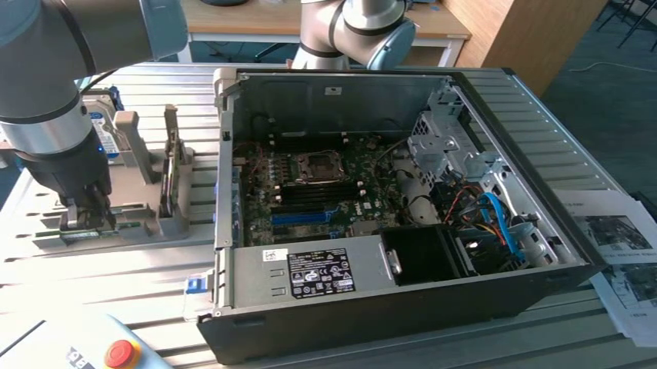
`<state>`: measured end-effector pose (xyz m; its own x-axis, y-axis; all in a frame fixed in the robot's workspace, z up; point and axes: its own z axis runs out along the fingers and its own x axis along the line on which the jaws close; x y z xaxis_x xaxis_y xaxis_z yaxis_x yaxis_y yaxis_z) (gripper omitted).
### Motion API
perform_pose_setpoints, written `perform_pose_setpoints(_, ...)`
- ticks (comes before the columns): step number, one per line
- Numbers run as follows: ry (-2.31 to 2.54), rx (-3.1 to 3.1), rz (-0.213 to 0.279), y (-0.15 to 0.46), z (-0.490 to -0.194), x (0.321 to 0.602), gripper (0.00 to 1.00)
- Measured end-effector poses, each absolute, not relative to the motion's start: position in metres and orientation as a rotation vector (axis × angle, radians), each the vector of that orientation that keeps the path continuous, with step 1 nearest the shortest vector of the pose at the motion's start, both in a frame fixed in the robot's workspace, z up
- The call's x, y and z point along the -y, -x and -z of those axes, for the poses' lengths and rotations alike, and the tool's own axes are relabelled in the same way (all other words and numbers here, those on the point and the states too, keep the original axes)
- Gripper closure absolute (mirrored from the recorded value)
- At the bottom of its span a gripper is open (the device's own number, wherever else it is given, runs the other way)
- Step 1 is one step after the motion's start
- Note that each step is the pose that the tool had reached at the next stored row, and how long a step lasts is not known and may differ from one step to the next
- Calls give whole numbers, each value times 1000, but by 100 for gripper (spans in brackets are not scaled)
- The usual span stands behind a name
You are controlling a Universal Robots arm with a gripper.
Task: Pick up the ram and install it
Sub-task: 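Pick up the ram and move it above insertion slot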
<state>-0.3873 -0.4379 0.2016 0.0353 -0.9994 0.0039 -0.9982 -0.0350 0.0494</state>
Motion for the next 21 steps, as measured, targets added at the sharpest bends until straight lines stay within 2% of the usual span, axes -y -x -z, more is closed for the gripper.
perform_pose_setpoints(21, -2232, 2155, 49, 387, -202, 439, 85)
